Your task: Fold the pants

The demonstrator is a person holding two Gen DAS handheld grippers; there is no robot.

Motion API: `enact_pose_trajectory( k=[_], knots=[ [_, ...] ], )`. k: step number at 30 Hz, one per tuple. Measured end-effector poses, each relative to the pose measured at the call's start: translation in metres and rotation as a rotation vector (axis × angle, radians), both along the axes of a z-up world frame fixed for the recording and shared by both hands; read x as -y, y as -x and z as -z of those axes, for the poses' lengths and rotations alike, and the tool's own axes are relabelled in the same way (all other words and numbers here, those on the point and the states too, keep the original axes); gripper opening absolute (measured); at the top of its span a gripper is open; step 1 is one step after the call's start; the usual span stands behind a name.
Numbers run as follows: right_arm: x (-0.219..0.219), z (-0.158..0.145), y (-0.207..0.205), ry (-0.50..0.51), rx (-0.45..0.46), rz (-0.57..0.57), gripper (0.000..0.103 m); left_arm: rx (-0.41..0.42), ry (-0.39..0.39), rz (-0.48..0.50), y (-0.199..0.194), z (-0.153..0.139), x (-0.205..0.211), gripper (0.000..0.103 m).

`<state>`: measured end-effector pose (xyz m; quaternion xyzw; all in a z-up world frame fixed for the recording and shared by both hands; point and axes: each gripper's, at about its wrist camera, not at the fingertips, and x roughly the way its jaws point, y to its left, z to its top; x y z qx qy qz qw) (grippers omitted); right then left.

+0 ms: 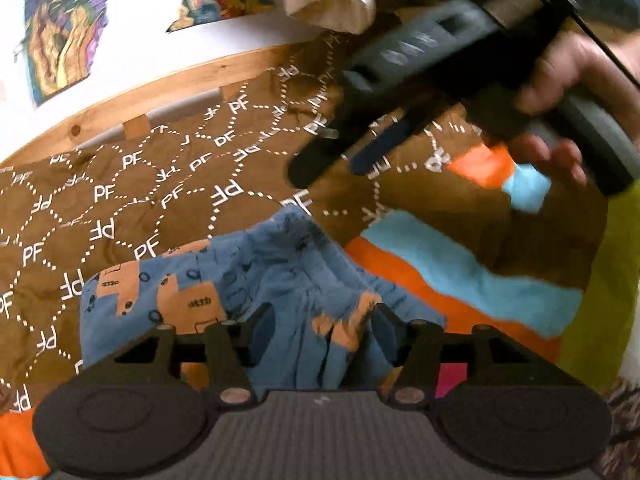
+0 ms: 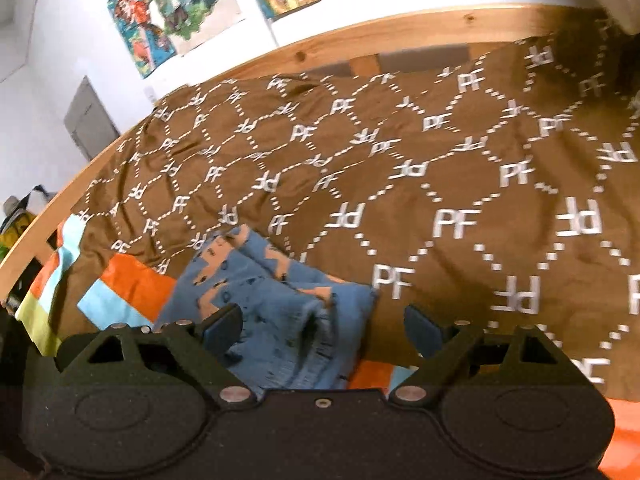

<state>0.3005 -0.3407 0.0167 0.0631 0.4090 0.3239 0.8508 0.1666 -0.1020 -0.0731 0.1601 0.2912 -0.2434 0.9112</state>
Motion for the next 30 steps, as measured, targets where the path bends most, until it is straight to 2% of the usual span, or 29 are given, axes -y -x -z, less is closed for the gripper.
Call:
enact_pose_trajectory(
  k=[3, 7, 10, 12, 14, 17, 24, 30],
  knots=[
    [-0.012, 0.005, -0.005, 0.002, -0.029, -0.028, 0.081, 0.007, -0.036, 0.011, -0.005, 0.002, 0.005, 0.054],
    [-0.022, 0.010, -0.010, 0.011, -0.045, -0.024, 0.068, -0.028, -0.014, -0.006, -0.012, 0.004, 0.003, 0.053],
    [-0.024, 0.015, -0.015, 0.004, -0.069, -0.012, 0.063, -0.039, -0.007, 0.000, -0.014, 0.005, 0.004, 0.048],
    [-0.024, 0.019, -0.018, 0.002, -0.090, 0.000, 0.055, -0.044, -0.006, 0.017, -0.014, 0.005, 0.006, 0.038],
    [-0.025, 0.024, -0.021, 0.009, -0.108, 0.012, 0.034, -0.043, -0.010, 0.026, -0.013, 0.005, 0.007, 0.030],
    [-0.023, 0.026, -0.022, 0.004, -0.123, 0.018, 0.021, -0.052, -0.003, 0.016, -0.014, 0.005, 0.005, 0.019],
    [-0.024, 0.023, -0.021, 0.012, -0.115, 0.021, 0.017, -0.091, 0.038, -0.010, -0.020, 0.001, -0.001, 0.014],
    [-0.026, 0.020, -0.020, 0.022, -0.110, 0.017, 0.014, -0.091, 0.049, -0.010, -0.019, -0.002, -0.004, 0.009]
  ],
)
